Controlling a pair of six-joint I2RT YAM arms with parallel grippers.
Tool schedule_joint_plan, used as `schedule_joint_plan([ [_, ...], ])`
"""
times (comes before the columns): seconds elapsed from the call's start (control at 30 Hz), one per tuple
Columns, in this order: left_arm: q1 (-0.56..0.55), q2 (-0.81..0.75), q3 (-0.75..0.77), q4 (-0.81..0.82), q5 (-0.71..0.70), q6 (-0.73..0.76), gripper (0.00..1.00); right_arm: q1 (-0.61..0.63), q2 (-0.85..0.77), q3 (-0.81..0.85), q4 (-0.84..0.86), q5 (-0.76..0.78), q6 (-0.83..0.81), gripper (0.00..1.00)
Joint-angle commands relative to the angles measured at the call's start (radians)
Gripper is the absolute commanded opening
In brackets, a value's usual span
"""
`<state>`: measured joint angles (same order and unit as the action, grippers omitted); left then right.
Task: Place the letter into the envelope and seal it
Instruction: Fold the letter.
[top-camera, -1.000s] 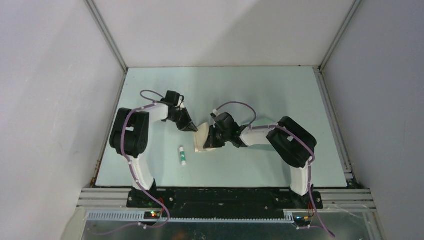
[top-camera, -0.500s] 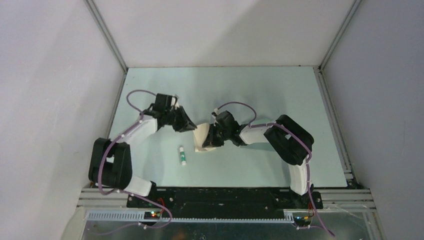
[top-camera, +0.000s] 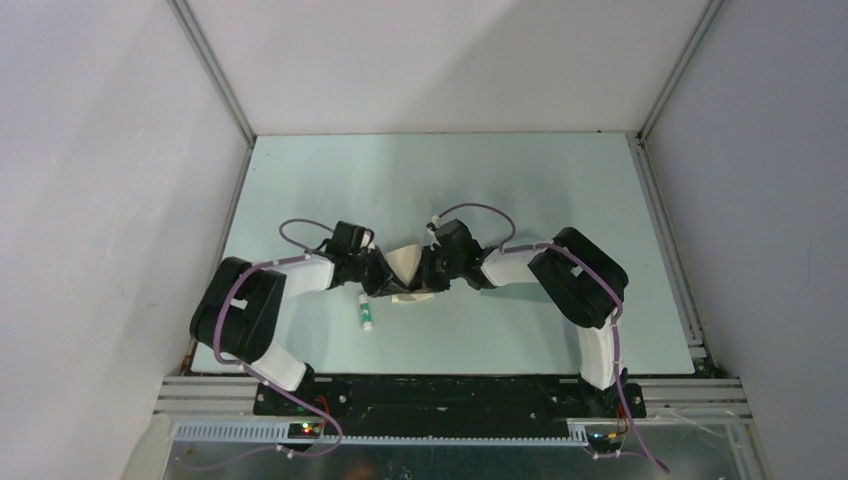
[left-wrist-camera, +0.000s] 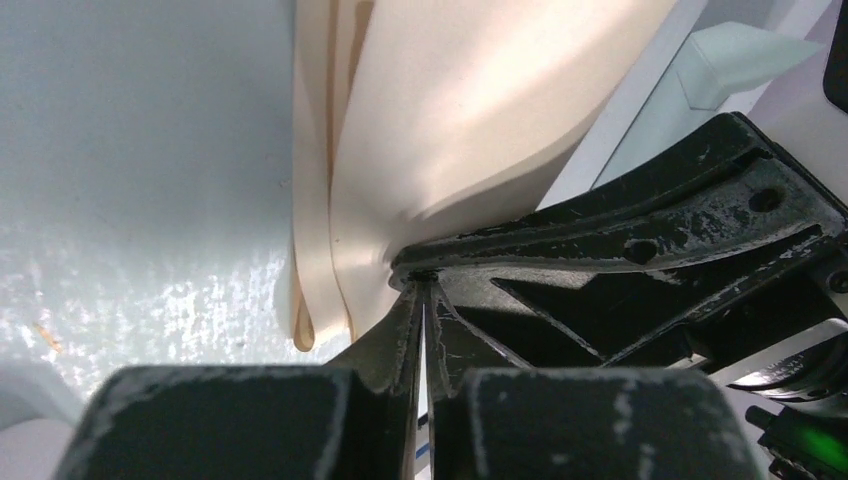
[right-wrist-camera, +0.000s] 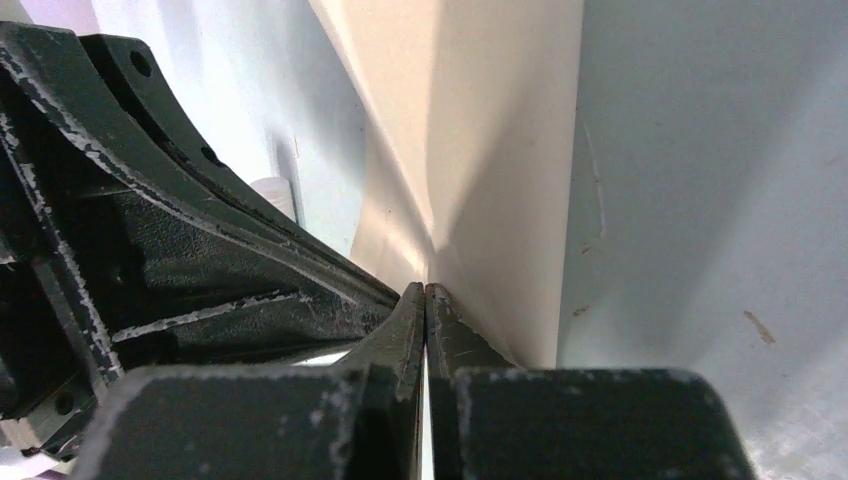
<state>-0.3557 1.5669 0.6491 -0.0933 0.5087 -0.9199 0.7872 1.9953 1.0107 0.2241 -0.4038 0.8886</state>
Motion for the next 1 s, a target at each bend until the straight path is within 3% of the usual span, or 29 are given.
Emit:
schedule_joint_plan([
  [0.0,-0.009,0.027,-0.021,0.012,-0.073,-0.009,0.05,-0.021,0.027,-0.036,-0.111,0.083,-0.033,0.00],
  [0.13,-0.007,0.010,-0.025,-0.043,-0.150,-0.001,0.04,-0.043,-0.011,-0.069,-0.072,0.055,-0.021,0.00],
  [0.6,-0.007,0.106,0.065,-0.177,-0.201,0.064,0.03,-0.095,-0.029,-0.046,-0.034,-0.028,0.012,0.00],
  [0.97,-0.006,0.148,0.084,-0.197,-0.155,0.102,0.03,-0.200,0.139,0.171,-0.058,-0.054,0.054,0.00],
])
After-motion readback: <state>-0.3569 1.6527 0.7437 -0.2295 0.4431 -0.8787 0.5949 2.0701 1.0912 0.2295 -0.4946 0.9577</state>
